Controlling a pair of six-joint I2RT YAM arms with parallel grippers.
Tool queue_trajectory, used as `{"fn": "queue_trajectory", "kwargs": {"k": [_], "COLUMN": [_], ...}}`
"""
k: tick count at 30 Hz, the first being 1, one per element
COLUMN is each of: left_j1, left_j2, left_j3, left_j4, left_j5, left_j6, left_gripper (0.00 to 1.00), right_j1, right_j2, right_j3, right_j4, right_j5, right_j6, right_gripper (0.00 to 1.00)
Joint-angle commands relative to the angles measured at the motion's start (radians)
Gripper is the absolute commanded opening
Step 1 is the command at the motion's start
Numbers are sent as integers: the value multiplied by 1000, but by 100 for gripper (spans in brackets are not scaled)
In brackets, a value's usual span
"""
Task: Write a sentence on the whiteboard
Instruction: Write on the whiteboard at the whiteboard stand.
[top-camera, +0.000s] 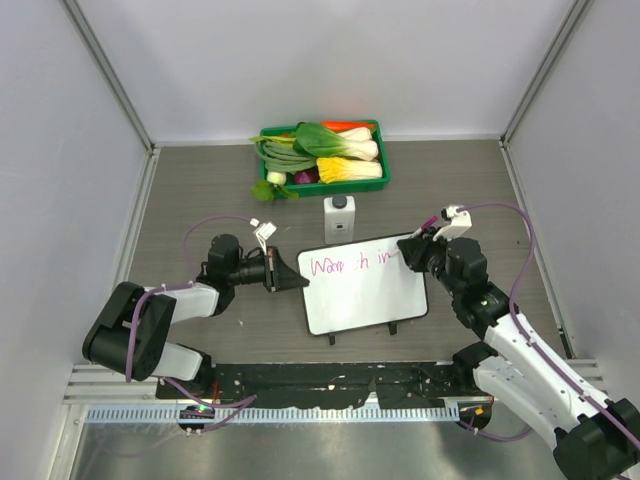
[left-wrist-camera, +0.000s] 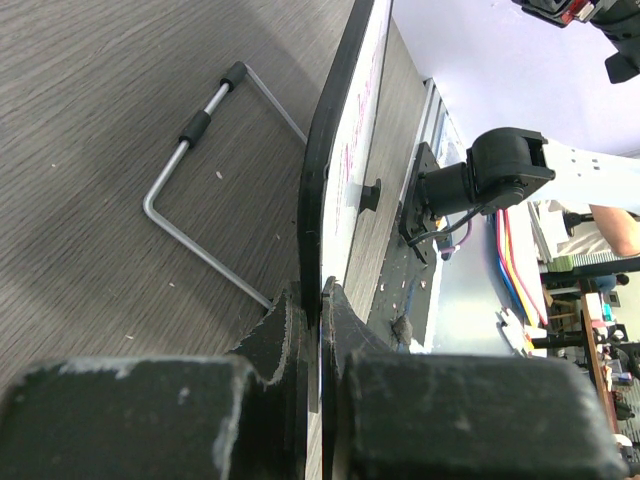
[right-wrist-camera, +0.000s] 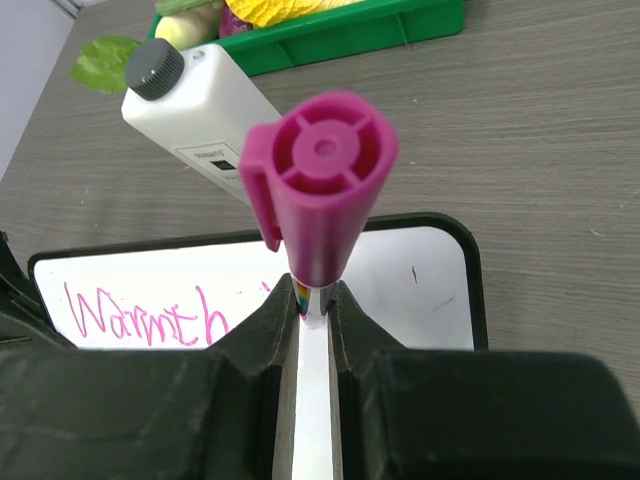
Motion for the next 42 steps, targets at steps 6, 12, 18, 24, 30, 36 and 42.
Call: {"fn": "queue_trajectory", "kwargs": {"k": [6,12,18,24,30,36,42], "left_j1": [-10,-10,-10,-10,-10,-11,-10], "left_j2": [-7,-11,-16,-14,-10,-8,-7], "left_j3": [18,17,15,15,17,17,17], "left_j4": [-16,-16,-16,-16,-16,-13,-10], "left_j5": [-33,-33,-33,-33,-33,-33,-36], "left_j6": [55,55,53,55,55,52,53], "left_gripper": [0,0,0,0,0,0,0], "right_j1": [-1,-3,-1,-1,-1,-1,-12], "right_j2": [-13,-55,-96,-119,-147,-180,-168], "right_j3": [-5,-5,24,36,29,12,20], "right_j4": [-73,-73,-56,-68,-76,-86,-87], "right_j5": [-23,-36,-88,-85,-57,6,-16], "right_j6": [-29,-25,4,9,14,20,17], "right_gripper": [1,1,1,1,1,1,1]}}
